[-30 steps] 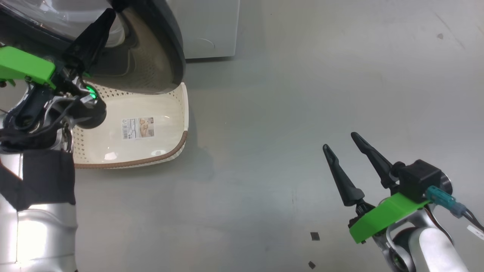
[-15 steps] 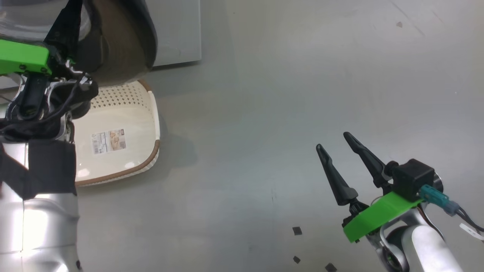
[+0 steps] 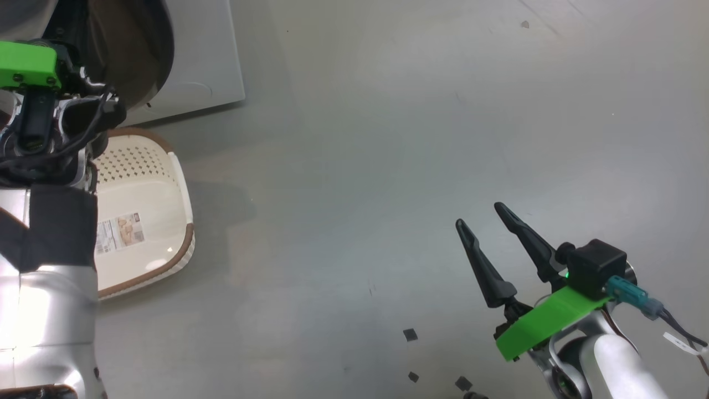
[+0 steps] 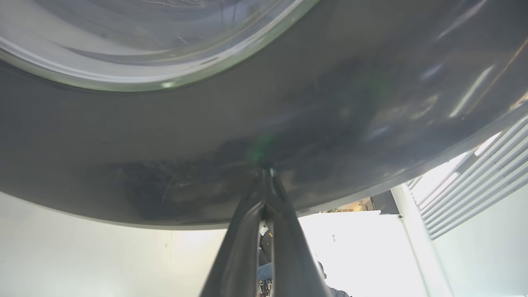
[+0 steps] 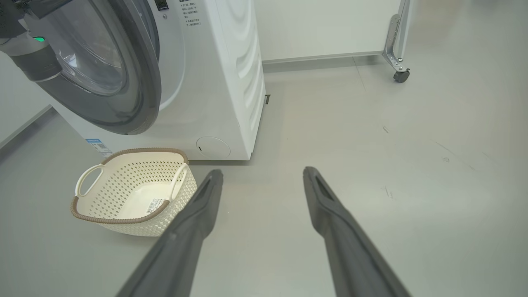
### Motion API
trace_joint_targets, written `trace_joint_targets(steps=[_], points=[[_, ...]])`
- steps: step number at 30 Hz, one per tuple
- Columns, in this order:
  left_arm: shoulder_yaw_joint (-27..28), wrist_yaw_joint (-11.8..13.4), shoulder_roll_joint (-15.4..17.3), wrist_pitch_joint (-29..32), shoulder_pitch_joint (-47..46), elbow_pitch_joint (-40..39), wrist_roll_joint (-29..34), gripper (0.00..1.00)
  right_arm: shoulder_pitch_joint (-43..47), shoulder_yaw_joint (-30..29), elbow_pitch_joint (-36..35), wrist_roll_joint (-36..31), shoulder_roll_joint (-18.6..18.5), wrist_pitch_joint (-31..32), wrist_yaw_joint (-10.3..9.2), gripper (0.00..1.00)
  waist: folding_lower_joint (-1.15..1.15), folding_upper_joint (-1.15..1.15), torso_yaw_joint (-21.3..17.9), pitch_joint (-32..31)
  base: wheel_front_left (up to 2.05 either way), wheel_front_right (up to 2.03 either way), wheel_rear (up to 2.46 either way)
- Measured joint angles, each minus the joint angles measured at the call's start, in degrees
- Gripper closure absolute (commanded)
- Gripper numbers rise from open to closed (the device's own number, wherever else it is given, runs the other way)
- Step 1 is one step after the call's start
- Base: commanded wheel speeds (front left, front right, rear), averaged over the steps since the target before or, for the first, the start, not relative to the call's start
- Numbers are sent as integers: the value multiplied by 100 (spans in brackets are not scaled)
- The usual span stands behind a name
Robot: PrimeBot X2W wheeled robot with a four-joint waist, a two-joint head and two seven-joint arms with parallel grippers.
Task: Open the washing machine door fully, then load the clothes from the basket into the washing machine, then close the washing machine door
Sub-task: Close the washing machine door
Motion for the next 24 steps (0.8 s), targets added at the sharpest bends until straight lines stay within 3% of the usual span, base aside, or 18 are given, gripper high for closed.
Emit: trace_joint_targets(steps=[10,24], points=[[-58,-1,82,-187,3,80,-256,100,-39,-27,86,74,1,-59,0,0,0,0,-49,-51,0,0,0],[248,-2,-15,-475,833,-331,-659,100,-146,-289,208,-188,3,-94,0,0,0,0,383,-393,0,0,0]])
